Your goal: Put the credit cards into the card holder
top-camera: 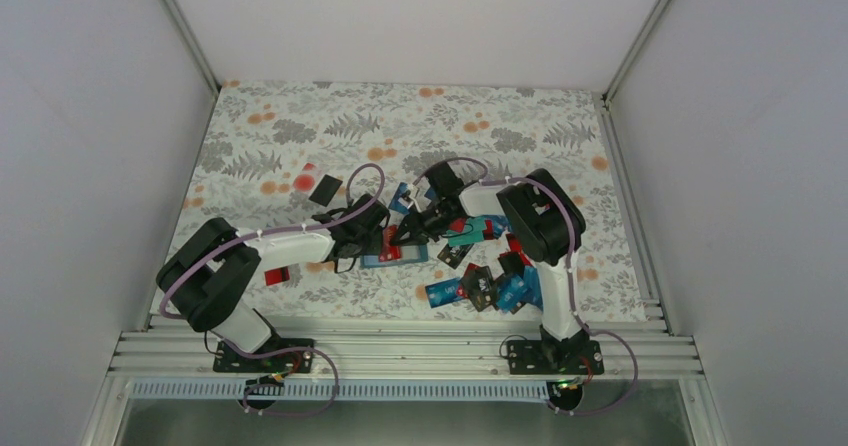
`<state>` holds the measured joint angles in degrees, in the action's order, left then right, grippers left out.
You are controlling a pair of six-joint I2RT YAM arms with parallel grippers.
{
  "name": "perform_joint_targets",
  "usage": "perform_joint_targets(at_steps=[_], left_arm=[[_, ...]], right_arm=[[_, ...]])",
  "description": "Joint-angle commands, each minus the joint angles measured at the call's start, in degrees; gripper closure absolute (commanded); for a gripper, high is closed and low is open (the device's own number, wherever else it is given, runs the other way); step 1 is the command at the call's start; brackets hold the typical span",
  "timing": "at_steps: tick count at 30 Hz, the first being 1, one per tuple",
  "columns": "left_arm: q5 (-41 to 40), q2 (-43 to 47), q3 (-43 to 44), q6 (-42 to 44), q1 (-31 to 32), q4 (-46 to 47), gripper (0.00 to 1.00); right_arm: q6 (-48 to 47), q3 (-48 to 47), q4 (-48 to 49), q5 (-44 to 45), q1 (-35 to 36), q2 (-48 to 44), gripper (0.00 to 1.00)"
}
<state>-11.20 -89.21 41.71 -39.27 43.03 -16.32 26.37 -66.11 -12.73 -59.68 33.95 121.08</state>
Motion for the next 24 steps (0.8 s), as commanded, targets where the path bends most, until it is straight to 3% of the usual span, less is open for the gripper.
perform_joint_targets(at_steps=[1, 5, 13, 16, 21, 24], left_arm=[[1.7, -2.0, -2.0, -0.2, 0.6, -2.5, 0.98], [1.6, -2.0, -2.0, -0.2, 0.5, -2.6, 0.98], [1.0, -1.3, -2.4, -0.7, 0.6, -3.4, 0.97], [0.9, -1.0, -2.7, -1.0, 0.7, -3.6, 0.98], [0.7, -0.3, -3.0, -1.2, 0.7, -3.7, 0.98], [0.7, -0.2, -3.2, -1.3, 0.9, -3.4, 0.98]], right_arm=[[-1.6, -1.5, -3.3, 1.4, 1.6, 2.5, 0.95], [-3.8, -2.4, -5.3, 0.7, 1.7, 2.5, 0.95], [-6.2, -1.0, -9.2, 4.3, 1.2, -1.8, 0.63], [-6.4, -0.3, -10.0, 6.2, 1.1, -3.2, 0.56], [-6.0, 1.0, -10.8, 10.7, 1.7, -5.6, 0.52], [-5.2, 1.7, -9.5, 10.7, 2.3, -5.7, 0.6]])
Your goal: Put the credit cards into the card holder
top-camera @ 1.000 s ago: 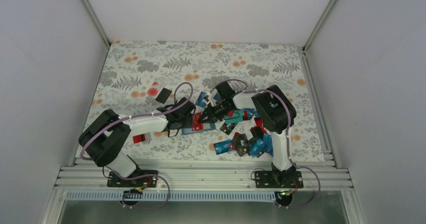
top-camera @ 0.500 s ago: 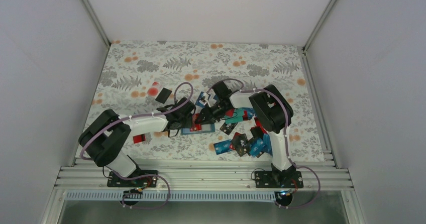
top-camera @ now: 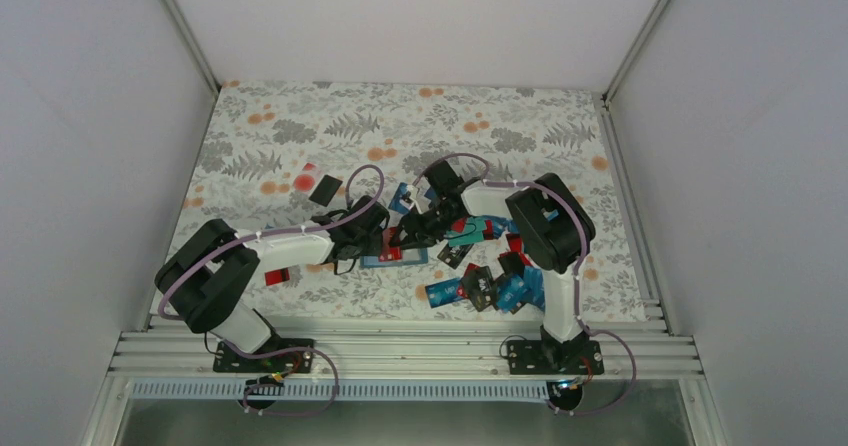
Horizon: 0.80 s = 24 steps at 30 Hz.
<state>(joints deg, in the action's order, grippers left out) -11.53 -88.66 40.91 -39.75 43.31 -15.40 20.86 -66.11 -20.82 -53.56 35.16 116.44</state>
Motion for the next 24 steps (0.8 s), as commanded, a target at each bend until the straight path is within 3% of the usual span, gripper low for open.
perform_joint_targets(at_steps=[1, 5, 9, 17, 22, 24], left_arm=[[1.1, -0.8, -2.4, -0.9, 0.6, -4.1, 0.98], [1.2, -1.2, -2.3, -0.9, 0.9, -3.8, 0.98], [1.2, -1.1, -2.5, -1.2, 1.2, -3.6, 0.98], [2.2, 0.6, -2.7, -2.0, 1.8, -3.9, 0.98], [2.7, 3.9, -2.9, -2.3, 1.8, -5.2, 0.98], [2.5, 4.9, -2.5, -2.3, 1.8, -6.4, 0.98]], right_arm=[[0.6, 1.7, -1.2, 4.9, 1.3, -0.9, 0.64], [1.4, 1.2, -1.5, 8.9, 2.0, -0.7, 0.79], [2.0, 1.1, -1.2, 9.6, 2.5, -1.3, 0.8], [6.1, 0.1, 2.1, 7.6, 4.9, 0.2, 0.94], [6.9, 0.3, 2.5, 8.0, 4.9, 1.6, 0.95], [6.7, 0.4, 2.5, 7.9, 4.9, 1.8, 0.9]])
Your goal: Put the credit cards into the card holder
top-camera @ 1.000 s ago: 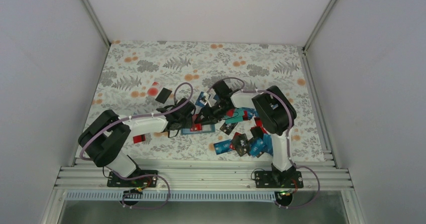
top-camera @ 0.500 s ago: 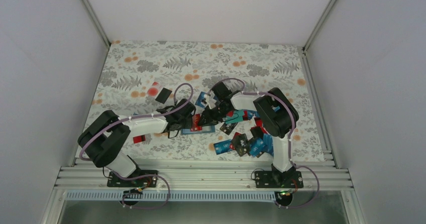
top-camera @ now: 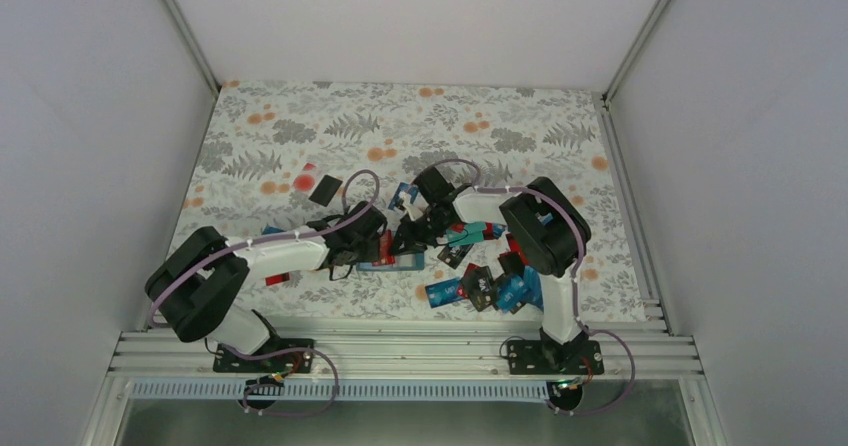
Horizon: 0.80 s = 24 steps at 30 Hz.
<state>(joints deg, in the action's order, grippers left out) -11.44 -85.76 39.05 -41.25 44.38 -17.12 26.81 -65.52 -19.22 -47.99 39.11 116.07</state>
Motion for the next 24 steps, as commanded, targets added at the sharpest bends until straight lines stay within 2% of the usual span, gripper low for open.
perform_joint_targets(at_steps=[1, 7, 14, 18, 24], left_arm=[[2.4, 2.6, -0.4, -0.8, 0.7, -5.3, 0.98], [1.7, 6.0, -0.1, -0.7, 0.7, -8.2, 0.97], [1.3, 5.6, -2.4, -1.0, 0.7, -8.0, 0.98], [1.0, 3.7, -3.6, -1.3, 0.7, -7.1, 0.98], [1.2, 1.4, -4.0, -1.2, 0.7, -5.4, 0.98]], right_arm=[[0.6, 0.0, 0.8, 2.3, 1.0, 2.1, 0.86], [-2.0, 0.0, -1.9, 3.2, 1.0, 0.4, 0.72], [-5.5, -0.4, -6.1, 6.6, 1.0, -2.0, 0.61], [-6.2, -0.7, -8.6, 11.9, 1.0, -3.8, 0.6], [-6.6, -0.3, -10.6, 17.6, 1.1, -5.7, 0.66]])
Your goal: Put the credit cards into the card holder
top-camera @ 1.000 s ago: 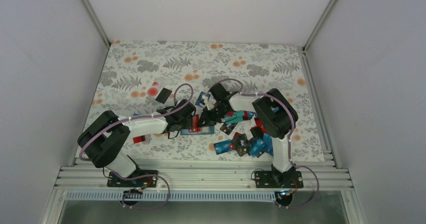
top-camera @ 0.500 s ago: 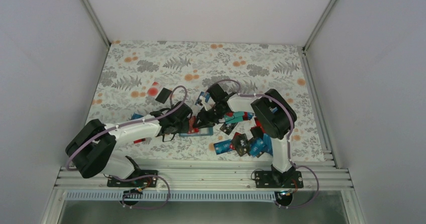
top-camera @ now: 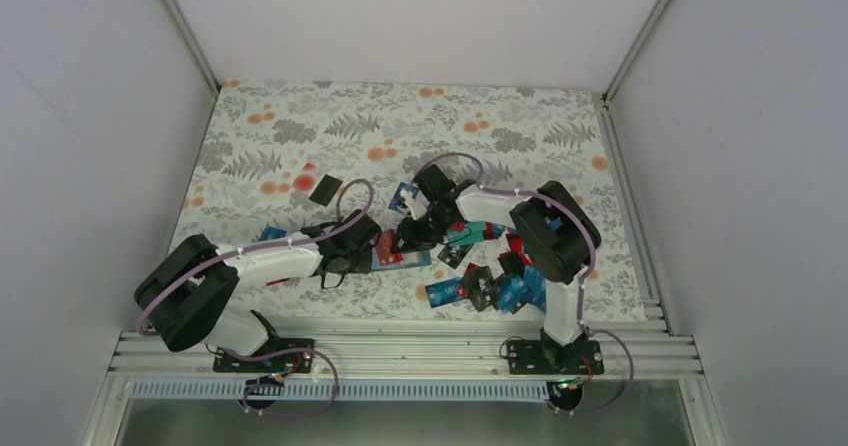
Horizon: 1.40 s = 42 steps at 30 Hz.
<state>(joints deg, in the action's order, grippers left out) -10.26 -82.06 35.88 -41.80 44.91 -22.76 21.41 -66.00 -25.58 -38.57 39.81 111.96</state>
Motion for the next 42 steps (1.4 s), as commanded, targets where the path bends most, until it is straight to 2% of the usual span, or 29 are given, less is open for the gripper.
perform_joint_targets(at_steps=[1, 5, 9, 17, 19, 23, 28, 33, 42], left_arm=[[0.1, -2.5, -0.8, -0.6, 0.2, 0.4, 0.98], [0.2, -3.3, -0.8, -0.5, 0.2, 1.1, 0.98], [0.3, -3.9, -0.6, -0.3, 0.2, 1.4, 0.98], [0.2, -4.0, 0.2, 0.0, 0.2, 1.5, 0.98], [0.3, -3.8, 0.3, 0.0, 0.2, 1.5, 0.98], [0.2, -3.7, 0.4, 0.1, 0.2, 1.5, 0.98], [0.6, -3.8, 0.5, 0.4, 0.2, 2.0, 0.98], [0.9, -4.7, 1.1, 0.8, 0.3, 2.6, 0.98], [1.8, -5.9, 1.4, 1.1, 0.4, 4.0, 0.98]], right_arm=[[-1.2, 0.2, -4.5, 8.8, 0.4, -1.8, 0.67], [-0.7, 0.5, -4.8, 11.9, 0.6, -3.3, 0.73], [-0.8, -0.1, -5.7, 12.9, 0.6, -5.2, 0.61], [-0.7, -1.5, -7.9, 16.2, 0.6, -8.6, 0.56], [-0.7, -1.5, -8.2, 17.8, 0.6, -8.8, 0.6], [-0.5, -0.6, -8.1, 20.2, 0.6, -8.6, 0.78], [-0.4, 0.8, -7.2, 20.9, 1.0, -7.4, 0.91], [-0.2, 0.8, -6.5, 22.5, 2.1, -6.0, 0.95], [0.4, -0.4, -5.6, 23.0, 3.9, -3.8, 0.96]])
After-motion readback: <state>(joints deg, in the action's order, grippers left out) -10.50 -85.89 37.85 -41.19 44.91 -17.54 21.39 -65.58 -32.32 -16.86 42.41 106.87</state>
